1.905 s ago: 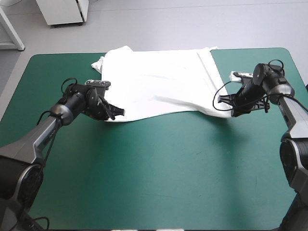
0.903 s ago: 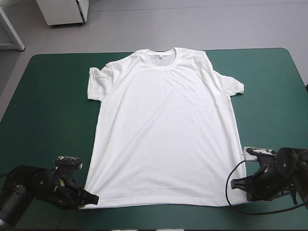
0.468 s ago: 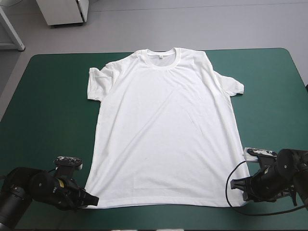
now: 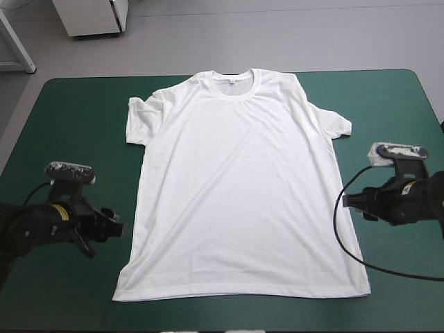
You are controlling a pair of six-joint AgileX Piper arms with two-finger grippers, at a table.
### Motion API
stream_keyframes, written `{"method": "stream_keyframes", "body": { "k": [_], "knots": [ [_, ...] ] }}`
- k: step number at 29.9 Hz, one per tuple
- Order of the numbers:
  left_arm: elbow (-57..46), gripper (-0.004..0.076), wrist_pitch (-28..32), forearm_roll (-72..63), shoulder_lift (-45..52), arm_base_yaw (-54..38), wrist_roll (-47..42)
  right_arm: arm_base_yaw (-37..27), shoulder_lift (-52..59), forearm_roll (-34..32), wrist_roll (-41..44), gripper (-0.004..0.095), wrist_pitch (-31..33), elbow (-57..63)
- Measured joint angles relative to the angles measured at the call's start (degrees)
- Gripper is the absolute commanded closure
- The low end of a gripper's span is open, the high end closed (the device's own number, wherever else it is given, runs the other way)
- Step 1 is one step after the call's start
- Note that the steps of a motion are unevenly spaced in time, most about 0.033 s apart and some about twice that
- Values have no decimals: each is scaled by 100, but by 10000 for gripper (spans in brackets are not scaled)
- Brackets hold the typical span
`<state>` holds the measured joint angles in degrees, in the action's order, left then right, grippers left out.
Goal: Fold the cloth
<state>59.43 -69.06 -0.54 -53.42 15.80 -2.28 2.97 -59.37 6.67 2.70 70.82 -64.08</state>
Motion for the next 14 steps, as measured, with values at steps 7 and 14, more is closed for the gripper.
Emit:
{"method": "stream_keyframes", "body": {
  "k": [7,14],
  "knots": [
    [1157,283,506,565,-1628,0,0,0,-463,-61,2,461,57,-1070],
    [2311,283,713,710,-3614,0,0,0,-722,-61,2,461,57,-1217]
  ]
}}
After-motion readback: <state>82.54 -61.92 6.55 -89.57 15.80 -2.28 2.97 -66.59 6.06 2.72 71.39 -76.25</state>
